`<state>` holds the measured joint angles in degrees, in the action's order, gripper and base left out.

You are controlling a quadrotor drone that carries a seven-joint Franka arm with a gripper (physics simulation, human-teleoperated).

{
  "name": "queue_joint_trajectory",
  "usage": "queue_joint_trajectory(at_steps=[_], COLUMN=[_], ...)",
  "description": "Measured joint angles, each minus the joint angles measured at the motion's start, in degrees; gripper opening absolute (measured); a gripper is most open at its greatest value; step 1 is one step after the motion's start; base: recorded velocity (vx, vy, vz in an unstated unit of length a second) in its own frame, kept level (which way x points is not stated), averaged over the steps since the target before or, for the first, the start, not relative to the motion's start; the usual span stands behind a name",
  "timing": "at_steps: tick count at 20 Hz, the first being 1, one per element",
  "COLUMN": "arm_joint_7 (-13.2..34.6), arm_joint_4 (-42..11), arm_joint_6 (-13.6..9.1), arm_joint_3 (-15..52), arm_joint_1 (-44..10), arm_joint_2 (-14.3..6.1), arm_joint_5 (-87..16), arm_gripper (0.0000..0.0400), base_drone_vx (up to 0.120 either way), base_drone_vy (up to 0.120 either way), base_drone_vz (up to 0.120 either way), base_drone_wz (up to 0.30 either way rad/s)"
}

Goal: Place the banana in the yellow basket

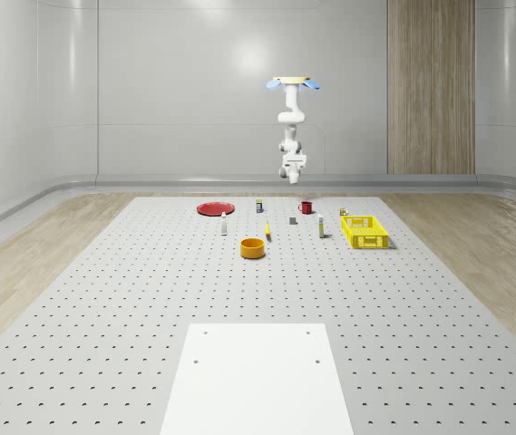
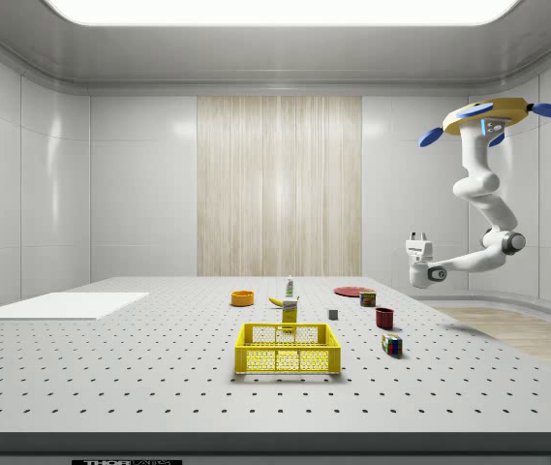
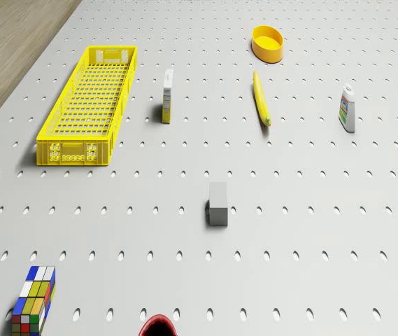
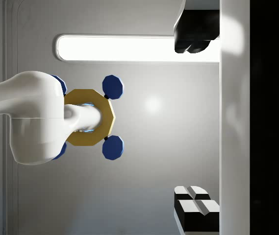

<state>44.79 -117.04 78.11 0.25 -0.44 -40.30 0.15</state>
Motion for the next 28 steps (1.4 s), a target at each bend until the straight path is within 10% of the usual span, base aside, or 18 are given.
queue_joint_trajectory(at_steps=[28], arm_joint_7=[0.2], arm_joint_4=[-0.7], arm_joint_6=[1.2], arm_joint_3=[1.4], arm_joint_1=[-0.5], arm_joint_2=[-0.8], arm_joint_5=[-1.8], arm_gripper=[0.0400], base_drone_vx=[0.120], base_drone_vy=[-0.120], base_drone_vz=[0.000], base_drone_wz=[0.000])
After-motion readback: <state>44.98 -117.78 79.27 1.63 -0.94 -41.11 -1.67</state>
